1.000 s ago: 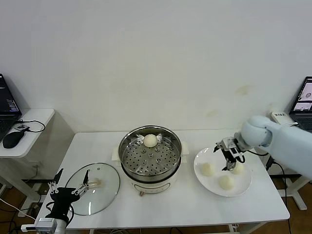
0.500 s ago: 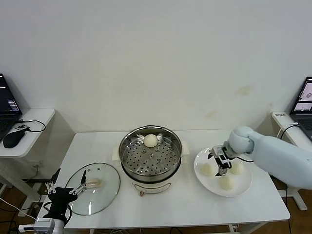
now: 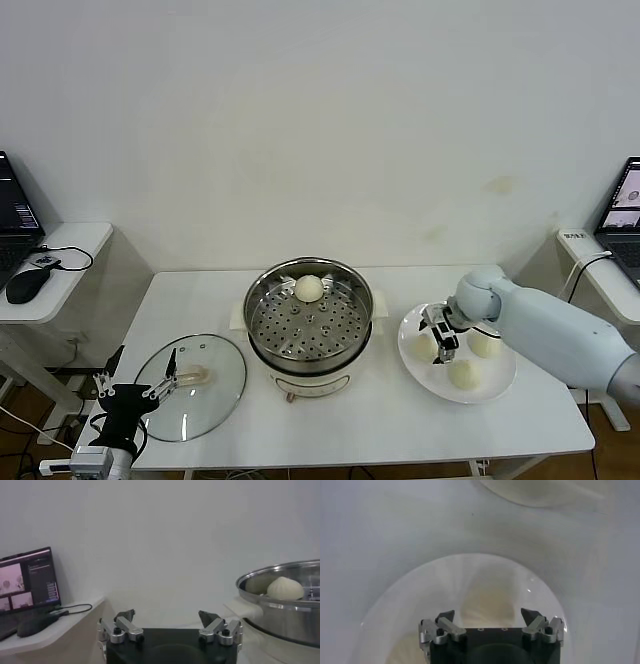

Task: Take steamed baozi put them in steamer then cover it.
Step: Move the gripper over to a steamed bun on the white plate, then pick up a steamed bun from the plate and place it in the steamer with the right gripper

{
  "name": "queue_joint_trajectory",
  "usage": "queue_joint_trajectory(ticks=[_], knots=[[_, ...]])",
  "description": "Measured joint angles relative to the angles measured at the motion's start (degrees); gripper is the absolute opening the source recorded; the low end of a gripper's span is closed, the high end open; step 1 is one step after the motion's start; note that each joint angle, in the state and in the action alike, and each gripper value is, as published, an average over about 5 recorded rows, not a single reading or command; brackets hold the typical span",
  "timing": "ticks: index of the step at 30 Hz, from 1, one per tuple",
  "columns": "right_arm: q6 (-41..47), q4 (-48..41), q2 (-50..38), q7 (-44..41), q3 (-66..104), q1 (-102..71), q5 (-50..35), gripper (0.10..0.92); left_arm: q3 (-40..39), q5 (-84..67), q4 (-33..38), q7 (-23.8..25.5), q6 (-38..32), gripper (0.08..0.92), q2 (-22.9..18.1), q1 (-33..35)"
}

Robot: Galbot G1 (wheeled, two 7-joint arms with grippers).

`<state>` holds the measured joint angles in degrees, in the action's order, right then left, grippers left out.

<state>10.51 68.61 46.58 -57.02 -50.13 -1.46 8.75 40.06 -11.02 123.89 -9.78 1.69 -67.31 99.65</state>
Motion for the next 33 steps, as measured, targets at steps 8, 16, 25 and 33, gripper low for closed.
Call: queue_joint_trajectory(ticks=[8, 16, 25, 33], knots=[[0.23, -0.47, 0.36, -0.56, 0.44, -0.1, 0.07, 0.659, 0.12, 0.01, 0.02, -0.07, -0.06, 0.823, -0.19, 0.06], [1.41, 2.23, -1.87, -2.13, -0.34, 3.12, -1.92, 0.628, 0.53, -0.05, 0.27, -0.12, -0.07, 0.823, -0.19, 0.17], [4.01, 8.23, -5.93, -3.35, -6.04, 15.51, -8.73, 0.628, 0.81, -0.23, 0.84, -0.13, -0.05, 0.823, 0.12, 0.33], [7.58, 13.44, -4.65, -1.81, -13.44, 29.65, -18.6, 0.636, 0.72, -0.39, 1.36, -0.14, -0.07, 0.823, 0.38, 0.32]])
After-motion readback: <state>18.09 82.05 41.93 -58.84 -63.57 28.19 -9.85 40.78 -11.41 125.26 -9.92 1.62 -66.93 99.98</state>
